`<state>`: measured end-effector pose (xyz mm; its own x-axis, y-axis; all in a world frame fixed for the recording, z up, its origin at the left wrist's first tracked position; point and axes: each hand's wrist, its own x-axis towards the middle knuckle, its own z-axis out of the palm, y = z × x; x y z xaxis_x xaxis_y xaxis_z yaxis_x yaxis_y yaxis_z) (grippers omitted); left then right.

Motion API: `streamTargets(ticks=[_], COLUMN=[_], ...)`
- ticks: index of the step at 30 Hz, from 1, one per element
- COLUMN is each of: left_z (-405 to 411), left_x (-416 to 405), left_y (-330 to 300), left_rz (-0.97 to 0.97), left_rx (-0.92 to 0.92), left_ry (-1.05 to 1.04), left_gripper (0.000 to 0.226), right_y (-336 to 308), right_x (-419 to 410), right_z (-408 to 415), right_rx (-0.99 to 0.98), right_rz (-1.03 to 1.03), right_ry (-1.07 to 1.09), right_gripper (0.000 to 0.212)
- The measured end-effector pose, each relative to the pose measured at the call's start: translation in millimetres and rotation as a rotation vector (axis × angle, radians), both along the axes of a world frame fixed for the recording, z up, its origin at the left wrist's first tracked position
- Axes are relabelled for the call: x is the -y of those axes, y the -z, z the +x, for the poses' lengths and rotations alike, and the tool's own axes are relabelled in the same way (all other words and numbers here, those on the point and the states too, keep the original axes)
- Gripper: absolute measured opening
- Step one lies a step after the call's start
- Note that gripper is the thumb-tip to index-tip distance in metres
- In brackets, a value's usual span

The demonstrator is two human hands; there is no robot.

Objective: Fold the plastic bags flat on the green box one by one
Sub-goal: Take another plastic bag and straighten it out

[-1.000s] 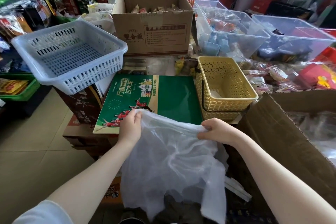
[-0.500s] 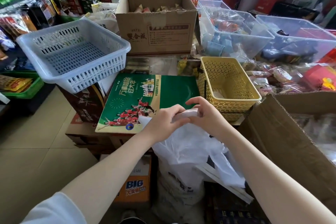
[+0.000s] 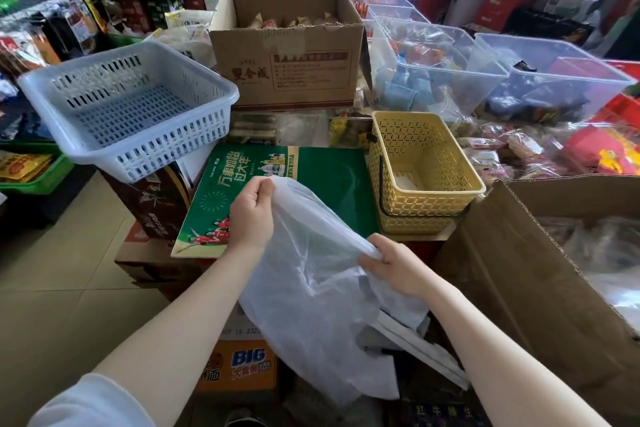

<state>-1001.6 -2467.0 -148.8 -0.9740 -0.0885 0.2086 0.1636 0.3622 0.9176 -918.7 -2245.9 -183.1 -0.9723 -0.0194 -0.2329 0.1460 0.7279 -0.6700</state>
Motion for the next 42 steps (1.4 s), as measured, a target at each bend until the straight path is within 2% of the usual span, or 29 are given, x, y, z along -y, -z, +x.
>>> streamTargets(ticks=[2,3,5,6,9,12,15,18,21,23,26,28,33,35,37,38,42], left_z=[3,6,12,16,25,30,33,36,33,31,28,27,21,20,22,24,29], left_x=[2,2,0,-2,-9,-14,-15,-13,-8,-3,6,11,20,24,23,19,-4], left_y=[1,2,2,1,-3,-9,-16,-18,-11,-5,5,11,20,21,17,12,-10], left_rz=[0.021,0.022,0.009,0.000,-0.003,-0.008,0.036,0.033,-0.043,-0.162,-0.321,-0.383,-0.541,-0.609,-0.550,-0.480,-0.213], left_rx=[0.042,0.051,0.055,0.055,0.035,0.020,0.016,0.015,-0.010,-0.054,-0.080,-0.082,0.000,0.044,0.045,0.026,-0.100], left_ry=[0.050,0.111,0.229,0.273,0.351,0.367,0.395,0.478,0.529,0.528,0.528,0.528,0.486,0.473,0.548,0.591,0.582], left_gripper=[0.024,0.026,0.028,0.028,0.021,0.021,0.022,0.020,0.018,0.020,0.039,0.044,0.045,0.059,0.077,0.078,0.037], right_y=[8,7,-6,-15,-43,-59,-64,-68,-70,-71,-68,-64,-56,-57,-60,-62,-67], right_x=[-1,1,11,18,42,57,65,68,65,61,52,48,50,50,51,52,64], right_z=[2,3,1,-1,-9,-15,-15,-15,-17,-20,-23,-24,-20,-20,-20,-20,-22], right_rx=[0.065,0.076,-0.008,-0.101,-0.393,-0.514,-0.537,-0.583,-0.577,-0.550,-0.498,-0.468,-0.405,-0.341,-0.278,-0.254,-0.264], right_rz=[0.111,0.097,-0.063,-0.139,-0.211,-0.139,-0.201,-0.302,-0.309,-0.335,-0.387,-0.417,-0.448,-0.462,-0.473,-0.473,-0.524], right_ry=[-0.028,-0.039,-0.033,-0.017,0.026,0.077,0.196,0.158,0.115,0.177,0.313,0.369,0.414,0.399,0.347,0.309,0.256], right_gripper=[0.022,0.032,0.059,0.062,0.038,0.015,0.014,0.010,0.010,0.010,0.011,0.013,0.015,0.014,0.015,0.017,0.010])
